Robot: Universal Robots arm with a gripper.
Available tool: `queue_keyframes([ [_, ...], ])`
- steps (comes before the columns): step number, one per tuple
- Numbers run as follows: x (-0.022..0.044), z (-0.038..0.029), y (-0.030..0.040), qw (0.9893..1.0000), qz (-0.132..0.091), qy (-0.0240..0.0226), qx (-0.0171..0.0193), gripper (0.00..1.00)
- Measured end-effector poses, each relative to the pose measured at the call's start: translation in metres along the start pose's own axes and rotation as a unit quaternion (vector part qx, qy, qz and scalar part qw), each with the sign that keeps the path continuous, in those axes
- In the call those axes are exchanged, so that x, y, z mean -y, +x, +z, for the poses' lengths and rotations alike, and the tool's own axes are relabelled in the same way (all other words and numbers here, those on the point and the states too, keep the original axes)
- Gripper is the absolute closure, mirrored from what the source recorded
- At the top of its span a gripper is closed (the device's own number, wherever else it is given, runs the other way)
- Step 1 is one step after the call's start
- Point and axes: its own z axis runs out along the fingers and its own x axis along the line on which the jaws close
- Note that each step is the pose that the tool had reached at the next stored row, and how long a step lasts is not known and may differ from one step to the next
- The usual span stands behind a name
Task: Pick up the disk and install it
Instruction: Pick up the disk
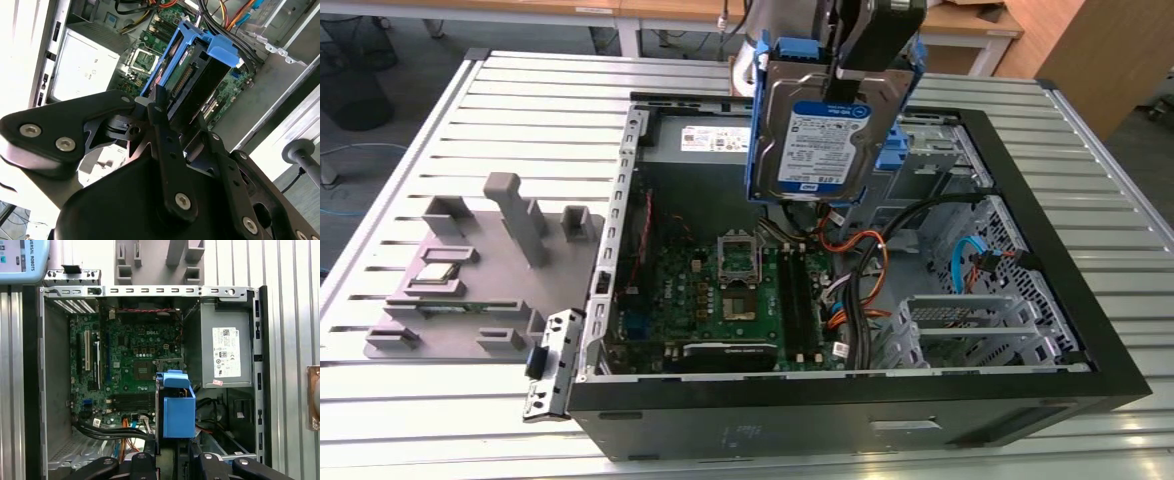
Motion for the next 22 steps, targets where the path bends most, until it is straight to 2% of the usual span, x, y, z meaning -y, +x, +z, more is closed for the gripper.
queue_keyframes([
  [11,0.0007,-0.0005,0.0152,1.0000,0.000,0.0000,0.0000,0.65],
  [22,0.0012,-0.0008,0.0247,1.0000,0.000,0.0000,-0.0001,0.65],
])
